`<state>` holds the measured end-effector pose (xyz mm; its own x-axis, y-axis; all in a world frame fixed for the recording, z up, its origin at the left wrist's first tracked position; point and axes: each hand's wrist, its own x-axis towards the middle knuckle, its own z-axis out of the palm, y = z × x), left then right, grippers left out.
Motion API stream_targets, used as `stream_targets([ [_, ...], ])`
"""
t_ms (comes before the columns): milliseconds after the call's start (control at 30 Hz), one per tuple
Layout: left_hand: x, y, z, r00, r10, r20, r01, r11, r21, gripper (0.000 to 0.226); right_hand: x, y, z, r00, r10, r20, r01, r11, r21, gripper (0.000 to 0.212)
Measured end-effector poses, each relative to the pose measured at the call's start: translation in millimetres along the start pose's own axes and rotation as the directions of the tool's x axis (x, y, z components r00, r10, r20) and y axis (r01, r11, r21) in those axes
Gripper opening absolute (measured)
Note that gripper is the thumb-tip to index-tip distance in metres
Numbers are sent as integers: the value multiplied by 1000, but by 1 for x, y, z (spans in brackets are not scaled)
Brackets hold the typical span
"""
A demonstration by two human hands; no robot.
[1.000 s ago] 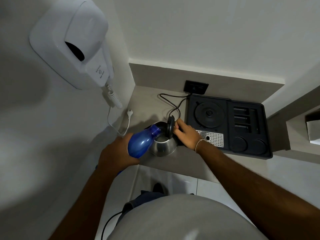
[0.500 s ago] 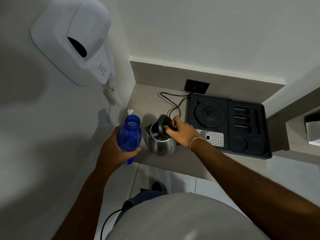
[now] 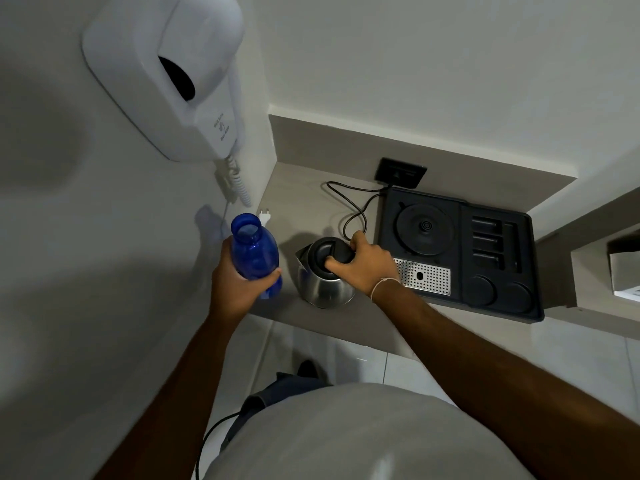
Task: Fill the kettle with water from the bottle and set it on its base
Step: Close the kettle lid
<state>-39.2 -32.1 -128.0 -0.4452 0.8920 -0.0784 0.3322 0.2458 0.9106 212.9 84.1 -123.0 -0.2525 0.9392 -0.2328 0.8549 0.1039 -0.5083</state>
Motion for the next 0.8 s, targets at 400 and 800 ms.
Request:
stream_targets([
  [400,8,-30,17,998,6,58,-5,1000,-9,101,17,-11,-11,941,214,261,-226,974,20,80],
  [800,4,-48,20,999,39,19,-38,999,-19,82,19,-12,-11,914,291,282,-313,949,36,84],
])
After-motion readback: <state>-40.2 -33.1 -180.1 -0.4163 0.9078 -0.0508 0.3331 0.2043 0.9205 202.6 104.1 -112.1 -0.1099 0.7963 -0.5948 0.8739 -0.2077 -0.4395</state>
